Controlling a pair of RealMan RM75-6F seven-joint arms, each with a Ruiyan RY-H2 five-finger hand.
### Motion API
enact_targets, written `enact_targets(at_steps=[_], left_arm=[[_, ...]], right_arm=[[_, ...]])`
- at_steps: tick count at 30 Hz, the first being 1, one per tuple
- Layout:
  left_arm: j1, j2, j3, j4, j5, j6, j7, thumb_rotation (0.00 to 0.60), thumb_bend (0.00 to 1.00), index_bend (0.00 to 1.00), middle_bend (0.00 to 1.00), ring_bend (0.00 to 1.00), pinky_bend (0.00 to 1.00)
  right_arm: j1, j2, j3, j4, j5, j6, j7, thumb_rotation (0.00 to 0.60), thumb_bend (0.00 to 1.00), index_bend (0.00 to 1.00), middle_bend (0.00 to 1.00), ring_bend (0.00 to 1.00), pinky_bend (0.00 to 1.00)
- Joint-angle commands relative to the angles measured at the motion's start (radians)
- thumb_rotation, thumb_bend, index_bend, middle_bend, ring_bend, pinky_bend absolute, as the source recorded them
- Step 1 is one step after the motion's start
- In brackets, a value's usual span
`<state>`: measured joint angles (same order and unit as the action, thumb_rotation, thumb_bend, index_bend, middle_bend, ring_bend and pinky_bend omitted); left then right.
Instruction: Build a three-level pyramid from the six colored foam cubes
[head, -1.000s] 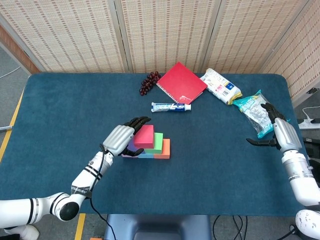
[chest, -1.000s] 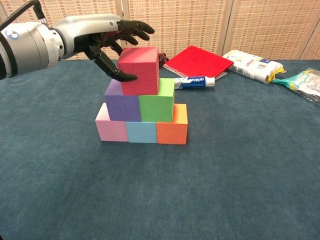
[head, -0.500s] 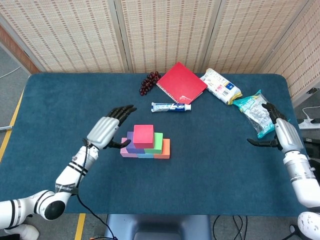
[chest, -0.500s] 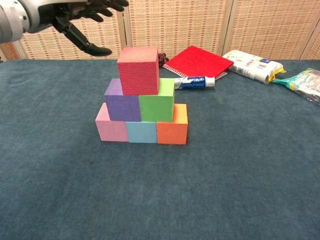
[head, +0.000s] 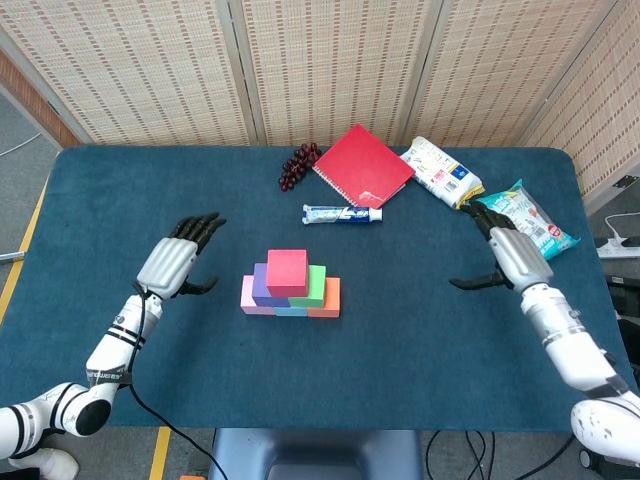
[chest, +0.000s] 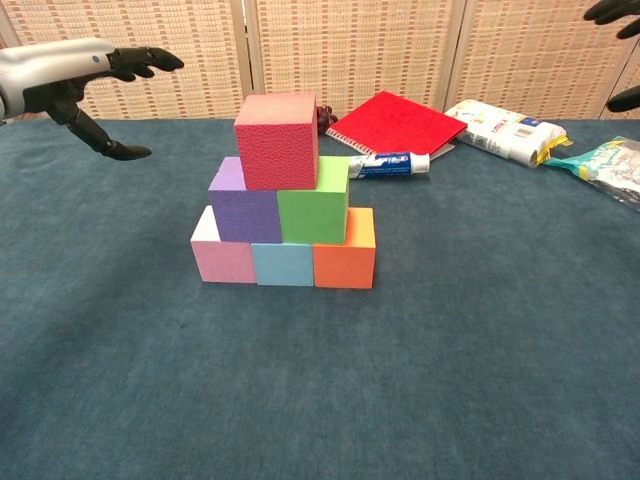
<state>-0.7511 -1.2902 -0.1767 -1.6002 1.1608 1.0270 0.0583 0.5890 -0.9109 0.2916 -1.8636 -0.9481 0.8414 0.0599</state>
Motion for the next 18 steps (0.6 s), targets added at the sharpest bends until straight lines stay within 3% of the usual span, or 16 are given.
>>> enact_targets(at_steps=[1,10,18], left_arm=[[0.006,-0.057,0.016,0.068,0.047,-0.007,-0.044,0.6,0.29,0.0,0.0,0.0,0.05],[-0.007,-0.149,0.015,0.169,0.092,-0.031,-0.099,0.6,0.29,0.0,0.0,0.0,0.04],[-0.02,-0.191,0.006,0.221,0.114,-0.056,-0.148,0.6,0.29,0.0,0.0,0.0,0.04]], right_arm=[[0.112,-0.072,0.002,0.034,0.113,-0.056,-0.11,0.6,0.05,0.0,0.06,0.0,0.03],[0.308,-0.245,-0.032,0.143,0.332,-0.085,-0.276,0.6,0.0,0.0,0.03,0.0,0.0],[0.405,-0.371,-0.047,0.242,0.422,-0.086,-0.328,0.6,0.0,0.0,0.01,0.0,0.0]])
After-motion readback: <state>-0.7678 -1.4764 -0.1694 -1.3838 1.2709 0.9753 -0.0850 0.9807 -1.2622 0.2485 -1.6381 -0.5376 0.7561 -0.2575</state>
